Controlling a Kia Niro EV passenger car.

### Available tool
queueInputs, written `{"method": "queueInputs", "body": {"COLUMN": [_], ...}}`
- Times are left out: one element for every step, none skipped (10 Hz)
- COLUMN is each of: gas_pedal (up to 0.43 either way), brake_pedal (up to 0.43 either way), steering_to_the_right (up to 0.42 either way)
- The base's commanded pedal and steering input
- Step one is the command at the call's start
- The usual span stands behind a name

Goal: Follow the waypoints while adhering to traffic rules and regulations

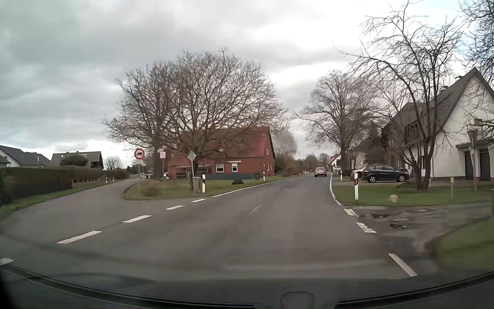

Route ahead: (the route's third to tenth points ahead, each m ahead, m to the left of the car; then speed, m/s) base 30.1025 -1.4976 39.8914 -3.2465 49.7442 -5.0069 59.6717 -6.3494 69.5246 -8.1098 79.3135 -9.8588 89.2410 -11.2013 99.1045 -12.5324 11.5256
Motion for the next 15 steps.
{"method": "queueInputs", "body": {"gas_pedal": [0.138, 0.138, 0.138, 0.138, 0.138, 0.138, 0.138, 0.138, 0.138, 0.138, 0.138, 0.138, 0.138, 0.138, 0.15], "brake_pedal": [0.0, 0.0, 0.0, 0.0, 0.0, 0.0, 0.0, 0.0, 0.0, 0.0, 0.0, 0.0, 0.0, 0.0, 0.0], "steering_to_the_right": [0.043, 0.043, 0.042, 0.043, 0.043, 0.042, 0.041, 0.04, 0.038, 0.035, 0.03, 0.029, 0.027, 0.024, 0.022]}}
